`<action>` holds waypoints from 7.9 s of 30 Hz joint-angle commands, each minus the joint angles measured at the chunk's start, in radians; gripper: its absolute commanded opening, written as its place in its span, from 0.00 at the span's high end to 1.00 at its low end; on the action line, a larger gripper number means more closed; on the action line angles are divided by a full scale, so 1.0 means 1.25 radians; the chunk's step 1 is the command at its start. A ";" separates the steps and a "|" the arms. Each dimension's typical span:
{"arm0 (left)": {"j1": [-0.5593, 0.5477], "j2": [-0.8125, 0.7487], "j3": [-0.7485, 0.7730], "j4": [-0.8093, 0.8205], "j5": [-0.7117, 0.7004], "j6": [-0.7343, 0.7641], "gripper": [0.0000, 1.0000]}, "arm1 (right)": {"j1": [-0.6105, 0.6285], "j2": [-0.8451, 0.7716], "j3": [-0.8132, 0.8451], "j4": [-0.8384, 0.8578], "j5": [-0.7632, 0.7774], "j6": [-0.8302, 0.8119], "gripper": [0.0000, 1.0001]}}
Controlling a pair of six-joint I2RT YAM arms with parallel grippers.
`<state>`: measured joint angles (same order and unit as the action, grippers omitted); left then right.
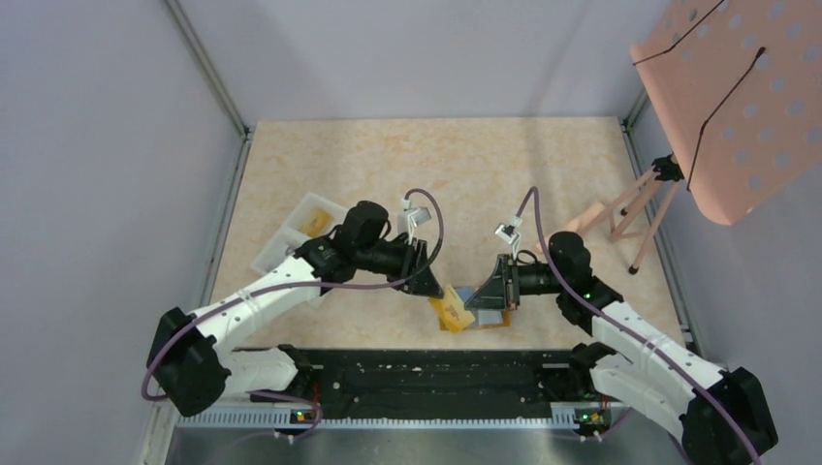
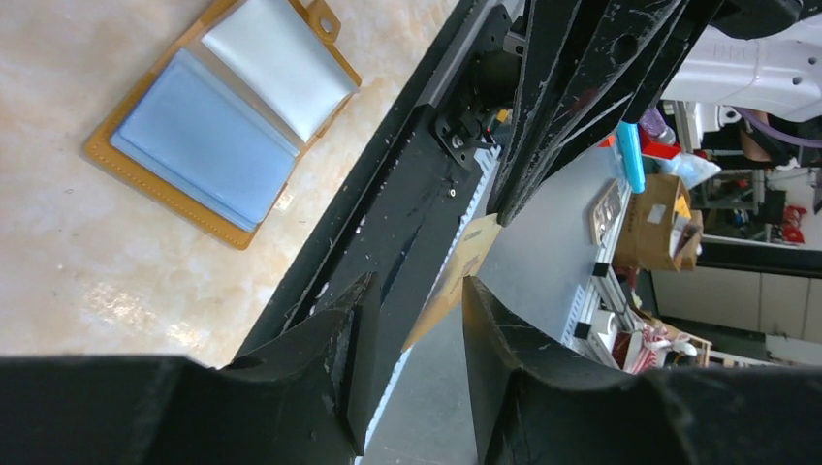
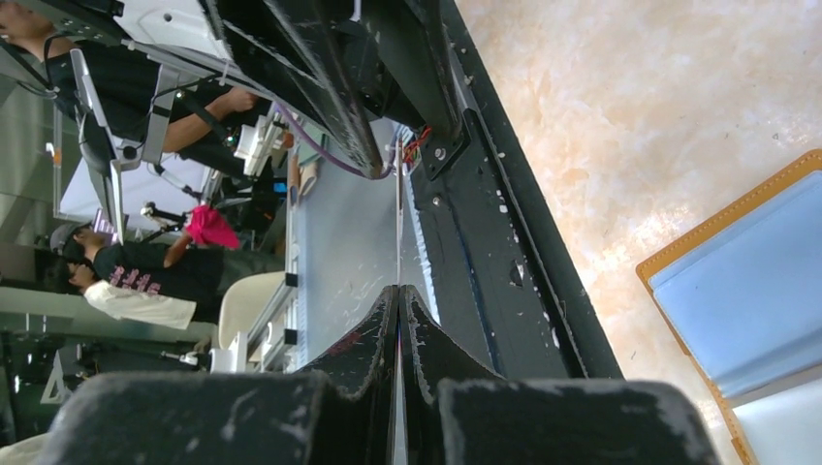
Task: Take the credit cards out of the card holder
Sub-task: Remove the credit card from the card holder, then place the credit card in the storage box.
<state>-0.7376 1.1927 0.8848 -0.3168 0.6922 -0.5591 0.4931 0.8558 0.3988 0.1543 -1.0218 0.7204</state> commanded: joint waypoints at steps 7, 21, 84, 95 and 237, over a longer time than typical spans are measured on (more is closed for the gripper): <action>0.014 0.032 0.022 0.047 0.104 -0.007 0.95 | -0.007 -0.010 -0.018 0.070 -0.025 0.013 1.00; 0.119 -0.037 -0.035 0.092 0.045 -0.079 1.00 | -0.008 -0.105 0.014 -0.079 0.237 0.036 0.37; 0.564 0.053 -0.153 0.270 -0.873 -0.367 1.00 | -0.007 0.000 0.000 -0.053 0.246 -0.016 0.01; 0.564 0.087 -0.152 0.272 -0.885 -0.361 1.00 | -0.008 0.012 0.021 -0.061 0.236 -0.021 0.01; 0.464 0.046 0.131 -0.023 -0.367 0.077 0.79 | -0.016 -0.025 0.204 -0.402 0.480 -0.152 0.01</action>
<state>-0.1562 1.3811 1.0637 -0.3668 0.0475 -0.4412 0.4873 0.8646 0.5526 -0.2615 -0.5617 0.5632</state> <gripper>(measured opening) 0.172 0.987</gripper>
